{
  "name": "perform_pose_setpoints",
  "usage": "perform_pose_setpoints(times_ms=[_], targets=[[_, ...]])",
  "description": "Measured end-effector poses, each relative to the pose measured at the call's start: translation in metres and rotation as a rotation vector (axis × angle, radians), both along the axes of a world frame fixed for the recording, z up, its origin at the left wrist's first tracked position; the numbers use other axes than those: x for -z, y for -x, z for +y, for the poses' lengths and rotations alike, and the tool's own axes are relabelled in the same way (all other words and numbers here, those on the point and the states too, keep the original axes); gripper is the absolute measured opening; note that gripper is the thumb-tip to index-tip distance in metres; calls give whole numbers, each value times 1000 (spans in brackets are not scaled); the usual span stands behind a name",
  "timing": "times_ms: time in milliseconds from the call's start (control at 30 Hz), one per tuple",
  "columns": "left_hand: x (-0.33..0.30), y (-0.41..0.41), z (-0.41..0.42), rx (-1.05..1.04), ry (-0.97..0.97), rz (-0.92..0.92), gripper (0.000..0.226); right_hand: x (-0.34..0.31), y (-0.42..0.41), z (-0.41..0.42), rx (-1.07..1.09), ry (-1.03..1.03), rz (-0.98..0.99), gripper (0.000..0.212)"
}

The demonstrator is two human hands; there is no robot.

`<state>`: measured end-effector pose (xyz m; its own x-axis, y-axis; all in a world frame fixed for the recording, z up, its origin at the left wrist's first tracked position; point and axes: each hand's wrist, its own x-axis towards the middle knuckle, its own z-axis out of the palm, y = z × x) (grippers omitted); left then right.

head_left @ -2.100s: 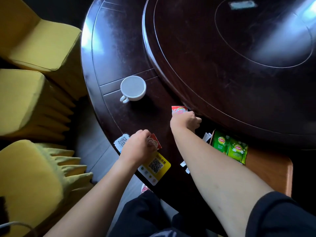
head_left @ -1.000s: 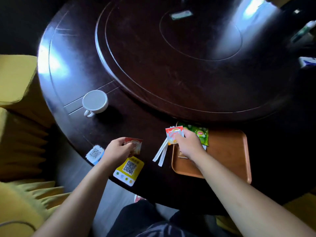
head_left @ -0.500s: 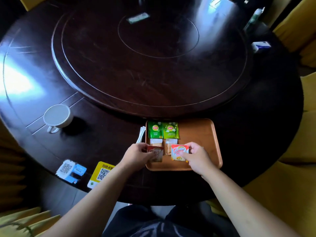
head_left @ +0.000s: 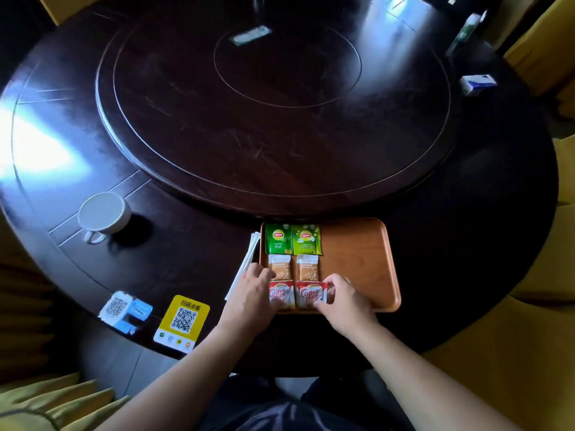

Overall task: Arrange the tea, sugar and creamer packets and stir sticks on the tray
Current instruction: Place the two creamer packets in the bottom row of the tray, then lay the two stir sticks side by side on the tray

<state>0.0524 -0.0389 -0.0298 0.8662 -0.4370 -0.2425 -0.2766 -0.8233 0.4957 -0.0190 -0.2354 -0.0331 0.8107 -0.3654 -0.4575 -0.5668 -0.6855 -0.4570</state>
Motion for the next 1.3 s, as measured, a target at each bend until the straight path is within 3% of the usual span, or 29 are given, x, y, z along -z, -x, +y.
perform_pose_setpoints(times_ms=[133, 300, 400, 467, 667, 967, 1300], targets=[[3, 5, -1, 149, -16, -147, 40, -4, 0, 1, -138, 89, -89, 57], [8, 12, -2, 275, -46, -197, 30, -2, 1, 7, -401, 128, -157, 40], [7, 12, -1, 358, -80, -274, 11, 1, 3, 10, -402, 143, -155, 32], [9, 14, 0, 366, -68, -264, 10, 3, 5, 10, -383, 134, -155, 32], [6, 9, 11, 213, 77, -126, 22, 1, 4, 13, -323, 119, -155, 27], [3, -28, 48, -273, 6, -110, 25, -18, -26, 36, -371, 71, -201, 24], [15, -55, 48, -281, -97, 10, 25, -27, -82, 76, -634, 180, -229, 29]])
